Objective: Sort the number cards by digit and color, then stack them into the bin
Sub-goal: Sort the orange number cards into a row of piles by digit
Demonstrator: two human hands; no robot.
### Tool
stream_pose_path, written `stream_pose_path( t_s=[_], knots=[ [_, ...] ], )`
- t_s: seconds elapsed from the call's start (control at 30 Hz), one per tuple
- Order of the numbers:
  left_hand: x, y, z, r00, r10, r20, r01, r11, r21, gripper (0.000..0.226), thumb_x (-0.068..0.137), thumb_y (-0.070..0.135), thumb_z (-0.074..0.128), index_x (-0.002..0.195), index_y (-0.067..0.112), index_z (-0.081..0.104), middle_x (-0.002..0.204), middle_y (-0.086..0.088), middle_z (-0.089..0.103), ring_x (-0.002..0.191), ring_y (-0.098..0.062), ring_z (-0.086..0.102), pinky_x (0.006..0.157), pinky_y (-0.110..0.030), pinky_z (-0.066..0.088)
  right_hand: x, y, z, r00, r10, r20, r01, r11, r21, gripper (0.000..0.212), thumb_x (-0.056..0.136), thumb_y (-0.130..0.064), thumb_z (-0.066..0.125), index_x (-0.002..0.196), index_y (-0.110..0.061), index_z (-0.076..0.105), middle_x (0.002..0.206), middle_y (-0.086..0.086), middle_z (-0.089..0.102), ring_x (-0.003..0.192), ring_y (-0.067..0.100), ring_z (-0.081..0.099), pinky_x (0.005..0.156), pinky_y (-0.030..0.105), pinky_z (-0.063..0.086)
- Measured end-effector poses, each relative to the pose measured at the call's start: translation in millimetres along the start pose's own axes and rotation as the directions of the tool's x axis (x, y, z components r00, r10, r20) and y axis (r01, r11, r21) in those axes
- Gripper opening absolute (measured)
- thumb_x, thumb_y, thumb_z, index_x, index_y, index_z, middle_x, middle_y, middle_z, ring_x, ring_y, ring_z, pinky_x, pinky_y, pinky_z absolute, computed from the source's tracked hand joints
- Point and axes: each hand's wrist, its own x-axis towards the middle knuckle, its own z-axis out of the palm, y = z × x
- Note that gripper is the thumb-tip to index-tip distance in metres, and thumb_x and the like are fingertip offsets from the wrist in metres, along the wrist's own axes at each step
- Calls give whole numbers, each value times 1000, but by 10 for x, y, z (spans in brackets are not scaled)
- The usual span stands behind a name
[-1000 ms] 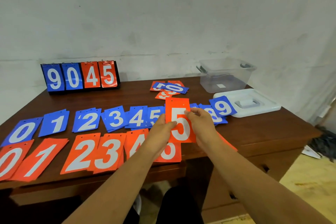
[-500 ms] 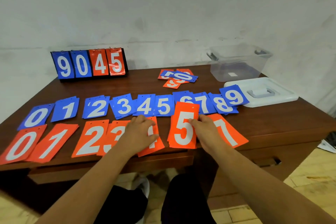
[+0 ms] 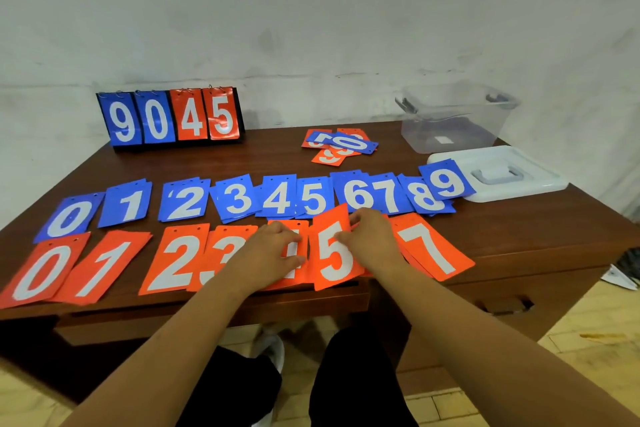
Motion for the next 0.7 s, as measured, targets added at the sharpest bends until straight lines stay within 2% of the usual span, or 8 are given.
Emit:
stream_pose_path(
  t_s=[0.07,0.13,0.23,0.33,0.5,0.6,0.7],
  knots=[
    [15,-17,4,1000,3,8,-3,1000,-1,54,92,45,60,142,28,47,147,5,43,136,-14,36,110,-34,36,-18,25,148,997,-68,-44,55,970,-238,42,91,-33,65,127,-15,52,127,4,59,117,20,56,92,30,48],
    [25,-30,9,1000,11,2,-11,1000,-6,53,92,45,61,140,28,49,146,5,44,134,-14,37,109,-35,38,-20,69,238,986,-146,-75,98,889,-447,46,94,-39,59,131,-14,47,134,6,54,128,23,47,105,35,40],
    [40,-45,24,1000,11,-5,-11,1000,0,53,91,48,61,139,29,50,144,6,46,133,-13,39,109,-34,39,20,139,302,980,-176,-96,81,788,-611,56,94,-49,52,136,-12,45,143,11,44,137,29,35,115,41,27],
    [70,-69,11,1000,25,-12,-25,999,-22,51,88,50,63,134,30,54,139,7,48,130,-12,40,106,-33,39,67,151,256,977,-181,-110,94,836,-540,57,95,-49,50,137,-12,45,144,12,41,138,28,33,115,40,26],
    [296,-87,-177,998,45,-53,-50,995,-85,39,90,45,63,125,27,61,129,6,54,123,-10,46,100,-27,39,391,77,-1,961,-221,-167,161,936,-313,43,97,-39,50,129,-11,51,134,10,47,126,23,43,104,38,41],
    [613,-67,-339,987,37,-154,-62,984,-166,25,92,30,63,114,19,65,117,1,59,107,-9,52,92,-24,43,779,56,-127,965,-219,-143,173,945,-278,42,96,-36,51,129,-9,51,133,11,46,121,24,46,99,37,45],
    [1099,-68,-458,984,-18,-177,-13,985,-171,20,92,24,62,110,16,64,113,-1,58,102,-13,54,88,-26,46,1190,51,-200,967,-217,-133,169,938,-302,42,95,-35,54,129,-10,51,132,10,47,120,24,48,99,37,46]
  ],
)
